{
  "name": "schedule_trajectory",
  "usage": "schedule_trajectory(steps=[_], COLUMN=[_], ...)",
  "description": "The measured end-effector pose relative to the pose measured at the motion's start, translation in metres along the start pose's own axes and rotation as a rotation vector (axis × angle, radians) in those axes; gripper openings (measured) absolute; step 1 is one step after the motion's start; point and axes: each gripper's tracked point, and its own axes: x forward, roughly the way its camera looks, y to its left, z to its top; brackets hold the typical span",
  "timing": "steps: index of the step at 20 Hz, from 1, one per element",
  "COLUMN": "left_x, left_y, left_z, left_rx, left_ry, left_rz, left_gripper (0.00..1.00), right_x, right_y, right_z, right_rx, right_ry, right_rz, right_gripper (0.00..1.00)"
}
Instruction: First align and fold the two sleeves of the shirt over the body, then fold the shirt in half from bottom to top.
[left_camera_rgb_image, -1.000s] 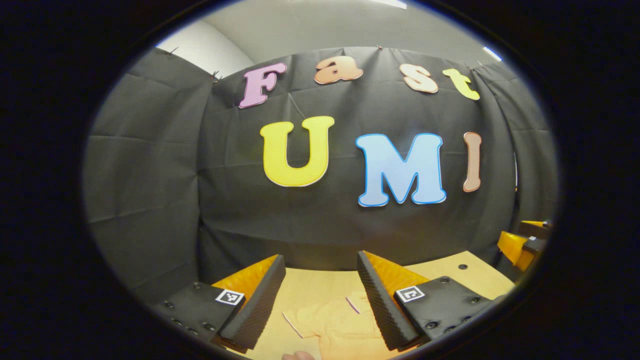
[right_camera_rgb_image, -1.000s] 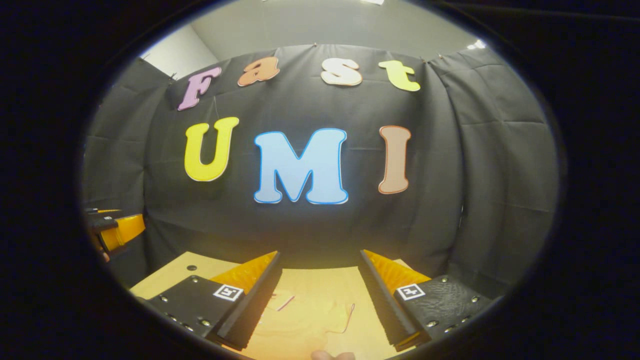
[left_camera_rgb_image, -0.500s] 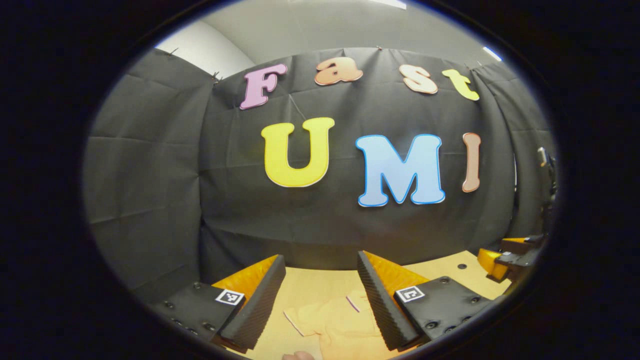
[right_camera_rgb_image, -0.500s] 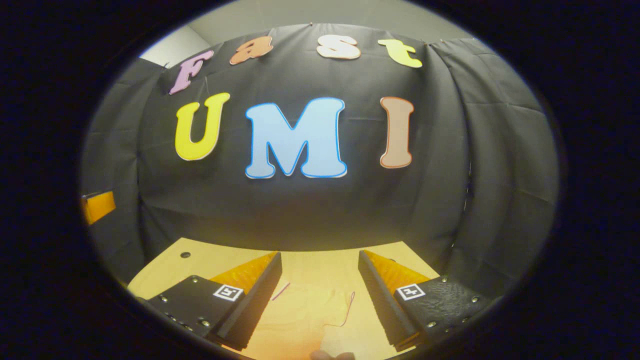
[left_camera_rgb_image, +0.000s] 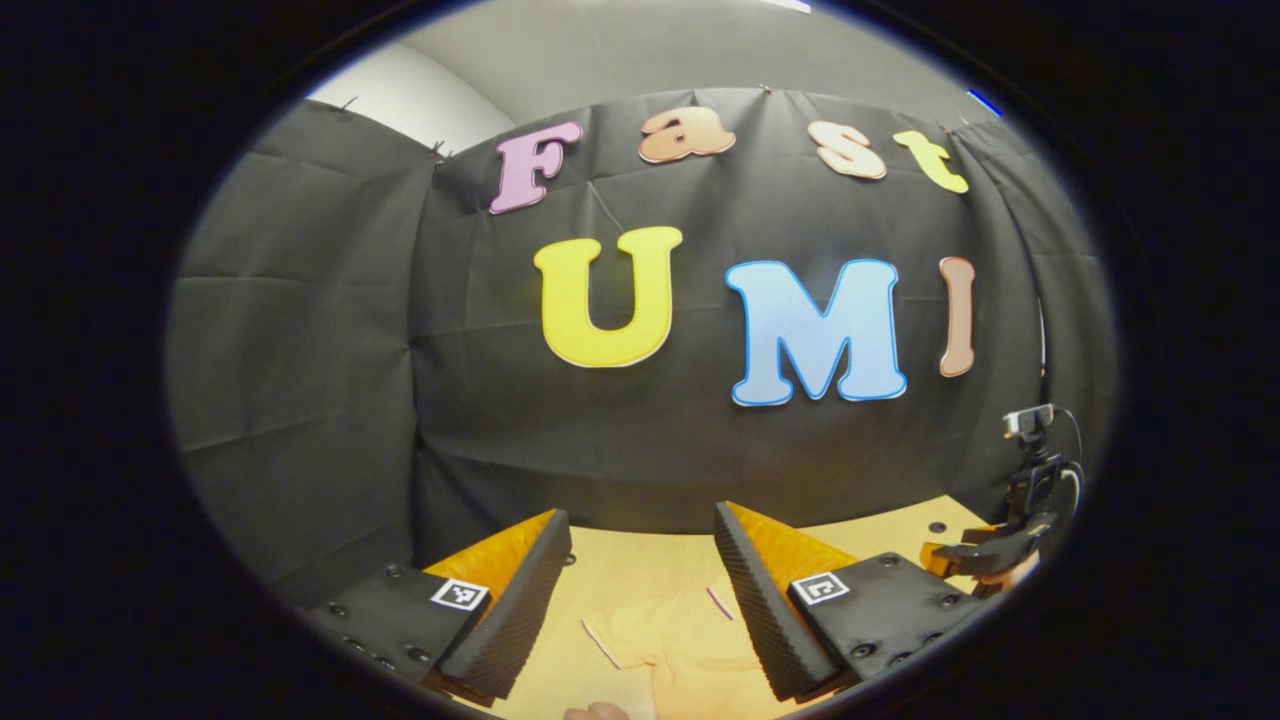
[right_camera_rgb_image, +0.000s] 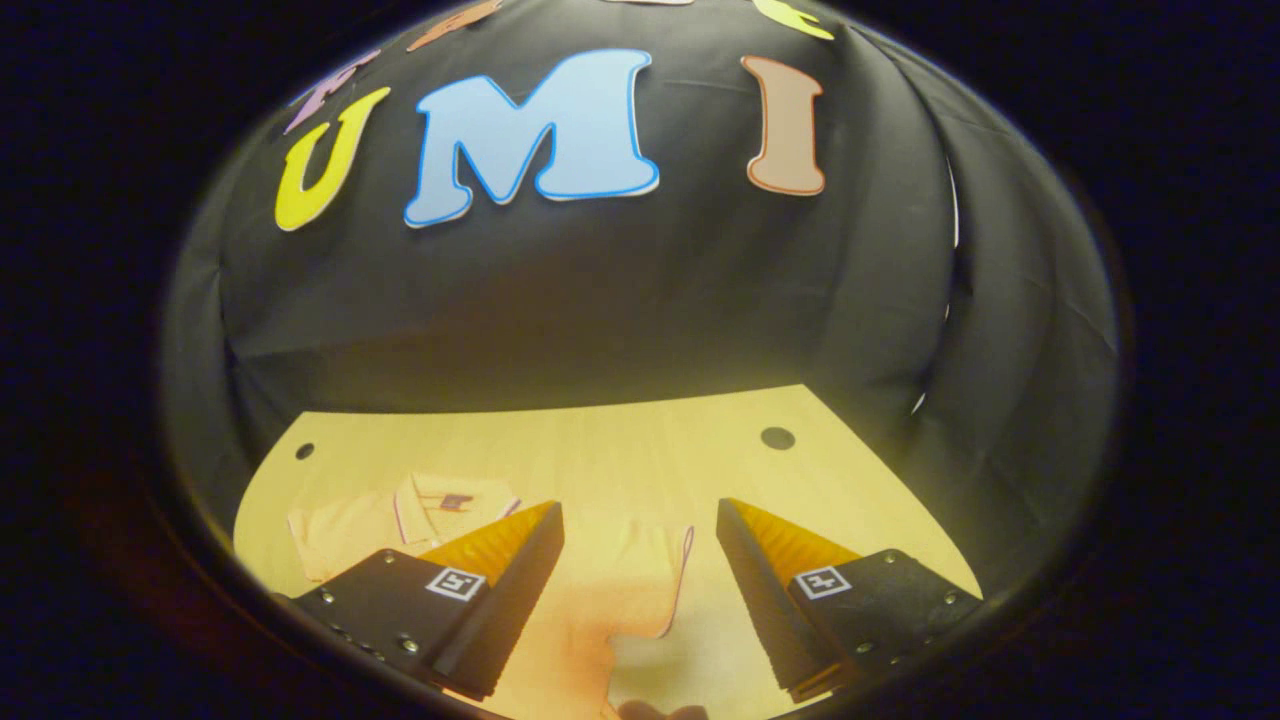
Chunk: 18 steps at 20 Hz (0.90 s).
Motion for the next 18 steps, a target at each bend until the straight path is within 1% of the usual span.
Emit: schedule_trajectory(steps=[4, 8, 12, 18], left_x=[0.009, 0.018, 0.026, 0.036], left_y=[0.011, 0.018, 0.020, 0.022], left_z=[-0.004, -0.008, -0.013, -0.018], left_rx=[0.009, 0.015, 0.019, 0.030], left_ry=[0.016, 0.035, 0.049, 0.062], left_rz=[0.027, 0.049, 0.057, 0.061], left_gripper=[0.94, 0.94, 0.94, 0.94], right_x=[0.040, 0.066, 0.082, 0.093], right_y=[-0.009, -0.013, -0.017, -0.013], right_z=[-0.034, -0.068, -0.095, -0.123], right_rx=[-0.030, -0.033, -0.038, -0.003], right_ry=[0.085, 0.186, 0.261, 0.341], right_rz=[-0.022, -0.029, -0.040, -0.040], right_gripper=[0.96, 0.96, 0.97, 0.96])
